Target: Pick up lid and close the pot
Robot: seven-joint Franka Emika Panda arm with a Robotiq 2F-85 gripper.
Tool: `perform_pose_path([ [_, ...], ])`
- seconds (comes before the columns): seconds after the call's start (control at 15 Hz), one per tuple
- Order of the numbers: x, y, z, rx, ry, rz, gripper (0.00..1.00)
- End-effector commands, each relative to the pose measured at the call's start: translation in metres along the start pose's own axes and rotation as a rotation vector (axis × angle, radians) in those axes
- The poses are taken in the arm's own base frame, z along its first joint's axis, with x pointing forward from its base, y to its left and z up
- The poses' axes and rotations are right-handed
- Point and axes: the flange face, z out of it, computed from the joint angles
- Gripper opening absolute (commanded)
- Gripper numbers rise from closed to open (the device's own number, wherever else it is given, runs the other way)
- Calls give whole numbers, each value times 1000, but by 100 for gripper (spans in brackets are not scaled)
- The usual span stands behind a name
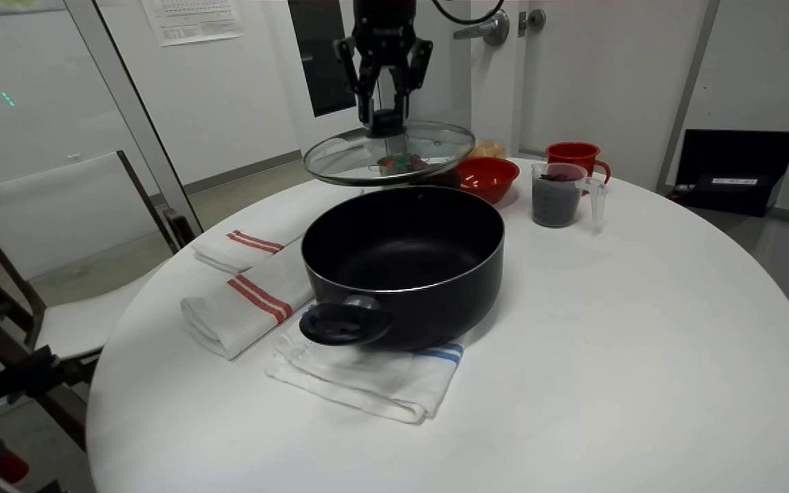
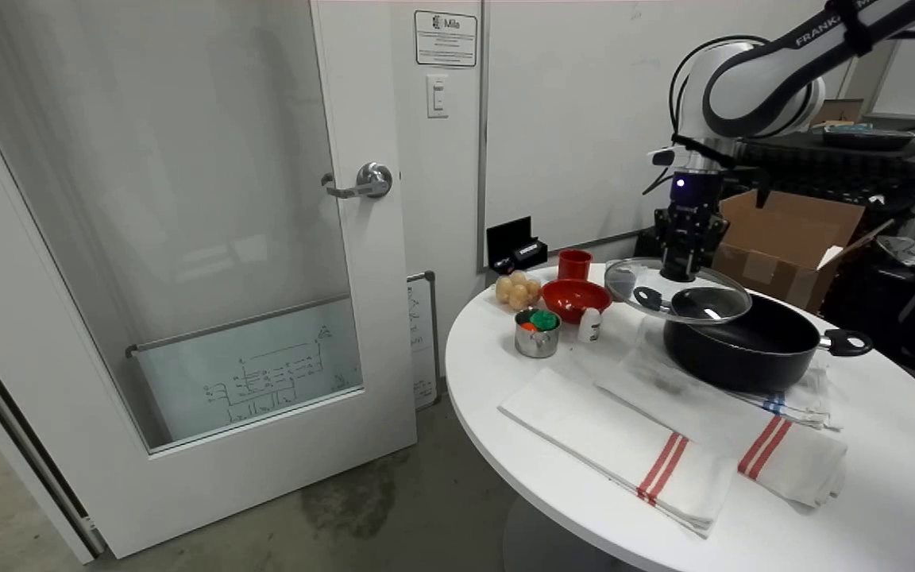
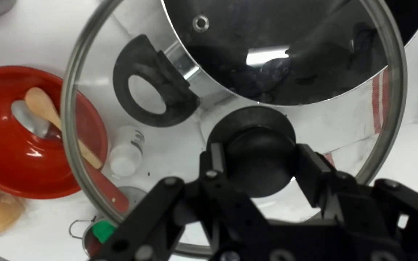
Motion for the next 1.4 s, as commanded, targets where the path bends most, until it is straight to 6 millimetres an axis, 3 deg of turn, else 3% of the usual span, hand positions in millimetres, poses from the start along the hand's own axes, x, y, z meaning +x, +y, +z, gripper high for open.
perform_pose_path([
  [0.0, -27, 0, -14, 7, 41, 107, 25],
  [0.67, -89, -12, -2, 19, 55, 278, 25],
  [1.33, -113, -37, 15, -14, 36, 378, 25],
])
